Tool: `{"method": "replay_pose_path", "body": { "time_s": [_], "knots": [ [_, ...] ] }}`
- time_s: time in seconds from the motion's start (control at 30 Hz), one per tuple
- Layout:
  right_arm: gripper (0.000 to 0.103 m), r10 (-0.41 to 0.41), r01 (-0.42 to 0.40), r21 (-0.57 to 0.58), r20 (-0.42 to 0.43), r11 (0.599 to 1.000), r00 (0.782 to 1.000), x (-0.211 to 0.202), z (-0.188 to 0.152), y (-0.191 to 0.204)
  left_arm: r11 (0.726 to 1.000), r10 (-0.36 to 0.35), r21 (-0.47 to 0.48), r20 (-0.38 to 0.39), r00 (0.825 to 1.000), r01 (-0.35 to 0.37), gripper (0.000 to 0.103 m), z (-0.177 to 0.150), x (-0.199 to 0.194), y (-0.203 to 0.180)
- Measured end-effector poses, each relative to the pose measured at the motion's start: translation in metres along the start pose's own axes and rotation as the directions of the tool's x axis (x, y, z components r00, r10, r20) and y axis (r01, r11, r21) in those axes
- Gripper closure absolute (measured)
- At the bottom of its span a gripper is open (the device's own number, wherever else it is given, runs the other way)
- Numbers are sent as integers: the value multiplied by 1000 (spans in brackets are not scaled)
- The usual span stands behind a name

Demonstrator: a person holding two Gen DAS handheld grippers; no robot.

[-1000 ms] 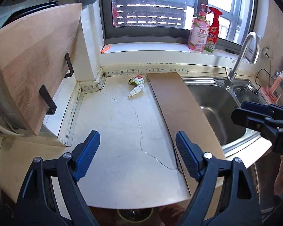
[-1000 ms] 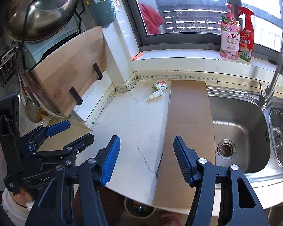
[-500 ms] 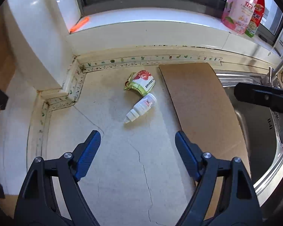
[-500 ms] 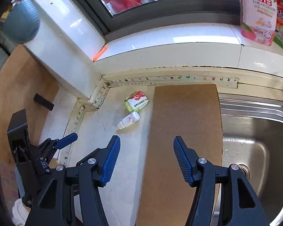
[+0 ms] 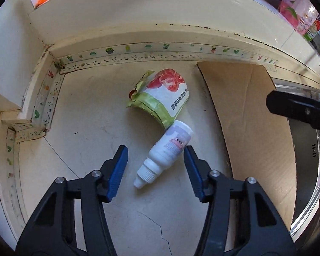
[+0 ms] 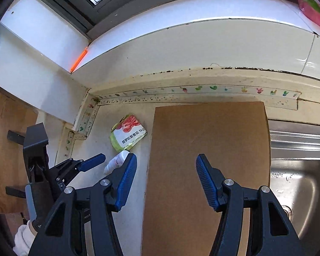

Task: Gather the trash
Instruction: 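Grasp the white bottle with the left tool while the right tool grasps the green-red seasoning pouch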

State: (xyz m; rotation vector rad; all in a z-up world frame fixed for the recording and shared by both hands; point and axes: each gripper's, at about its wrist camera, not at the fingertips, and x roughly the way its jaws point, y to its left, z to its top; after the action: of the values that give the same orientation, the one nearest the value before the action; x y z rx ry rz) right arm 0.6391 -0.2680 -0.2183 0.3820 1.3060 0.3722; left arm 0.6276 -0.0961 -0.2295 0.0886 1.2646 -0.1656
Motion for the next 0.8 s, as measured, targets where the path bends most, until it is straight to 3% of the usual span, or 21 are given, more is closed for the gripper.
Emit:
{"method": "replay_pose_path", "body": {
  "time_s": [0.13, 0.43, 0.57, 0.7, 0.8],
  "knots": [
    [43, -6, 6, -16, -3, 1000, 1000, 7, -1, 5, 999, -40, -27, 22, 999, 40, 80, 1, 4, 5],
    [43, 30, -31, -54, -22, 998, 999, 34, 18, 45, 990, -16, -137, 74, 997, 26, 81, -21, -12, 29],
    [43, 50, -52, -31, -47, 998, 998, 58, 28, 54, 979, 76, -196, 109, 991, -54, 81, -30, -28, 43],
    [43, 43, -44, -21, -66, 999, 997, 81, 36, 60, 959, 235, -195, 132, 963, -207, 81, -32, -44, 52],
    [43, 12, -15, -33, -79, 999, 997, 96, 40, 62, 954, 260, -193, 151, 954, -229, 81, -34, -57, 61]
  ]
}}
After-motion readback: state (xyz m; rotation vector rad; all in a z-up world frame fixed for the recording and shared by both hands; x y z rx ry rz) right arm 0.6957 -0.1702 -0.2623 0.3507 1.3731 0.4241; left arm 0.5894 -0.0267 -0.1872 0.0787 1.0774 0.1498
